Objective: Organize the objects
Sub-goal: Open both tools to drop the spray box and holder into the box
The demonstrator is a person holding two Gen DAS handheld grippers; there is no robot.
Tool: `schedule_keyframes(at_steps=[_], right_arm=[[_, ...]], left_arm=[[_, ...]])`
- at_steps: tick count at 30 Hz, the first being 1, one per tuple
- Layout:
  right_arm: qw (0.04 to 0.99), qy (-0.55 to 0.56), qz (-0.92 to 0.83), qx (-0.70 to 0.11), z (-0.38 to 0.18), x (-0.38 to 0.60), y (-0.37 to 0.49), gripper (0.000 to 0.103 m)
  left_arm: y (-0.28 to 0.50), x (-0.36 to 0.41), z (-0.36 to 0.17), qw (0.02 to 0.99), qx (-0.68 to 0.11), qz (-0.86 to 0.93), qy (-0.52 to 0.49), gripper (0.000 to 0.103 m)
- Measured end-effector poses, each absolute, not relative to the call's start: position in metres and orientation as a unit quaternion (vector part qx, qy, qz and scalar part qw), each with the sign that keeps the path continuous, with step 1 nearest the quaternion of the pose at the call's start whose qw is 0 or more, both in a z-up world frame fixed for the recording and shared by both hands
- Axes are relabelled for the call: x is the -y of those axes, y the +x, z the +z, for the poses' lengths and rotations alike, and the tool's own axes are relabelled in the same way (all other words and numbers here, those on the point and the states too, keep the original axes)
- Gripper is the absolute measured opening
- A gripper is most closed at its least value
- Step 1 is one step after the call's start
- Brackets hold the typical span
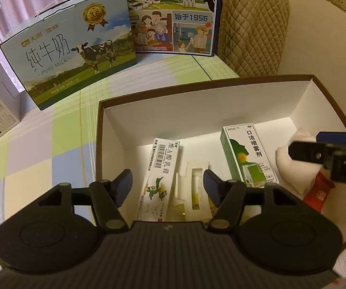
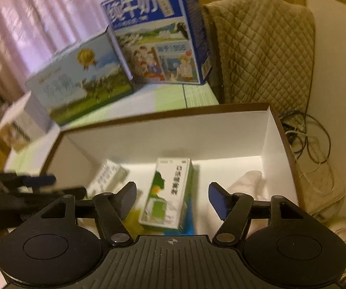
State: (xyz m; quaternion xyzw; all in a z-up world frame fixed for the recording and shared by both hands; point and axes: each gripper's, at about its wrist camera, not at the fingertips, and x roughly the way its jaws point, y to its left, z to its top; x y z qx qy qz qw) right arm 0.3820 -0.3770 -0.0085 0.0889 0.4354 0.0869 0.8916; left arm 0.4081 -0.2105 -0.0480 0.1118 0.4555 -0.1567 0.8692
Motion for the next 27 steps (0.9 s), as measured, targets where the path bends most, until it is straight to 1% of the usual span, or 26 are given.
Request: schedule_keyframes(at_steps=[6,15,22,27], right_arm=[[0.883,0.049,0.099,-0.455,-0.016,0.380,0.366,0.064],[0.884,0.034,0.117,-0.451,-0.009,0.388,0.340,0.064],[0.889,0.045,0.133,-0.437,0.009,0.390,0.320,0.064],[0.890,0.056,0.150,-0.426,0.024,0.387,0.301,0.064]], left_arm=[[0.397,0.203,-0.042,0.869,-0.450,-0.172,0.113,0.071],[0.380,0.193,-0.025,0.871,-0.438,-0.190,0.115,0.071],[0.357,0.183,-0.009,0.870,-0.429,-0.211,0.119,0.071],[0.334,0.167,0.004,0.871,-0.423,-0.226,0.111,0.074]])
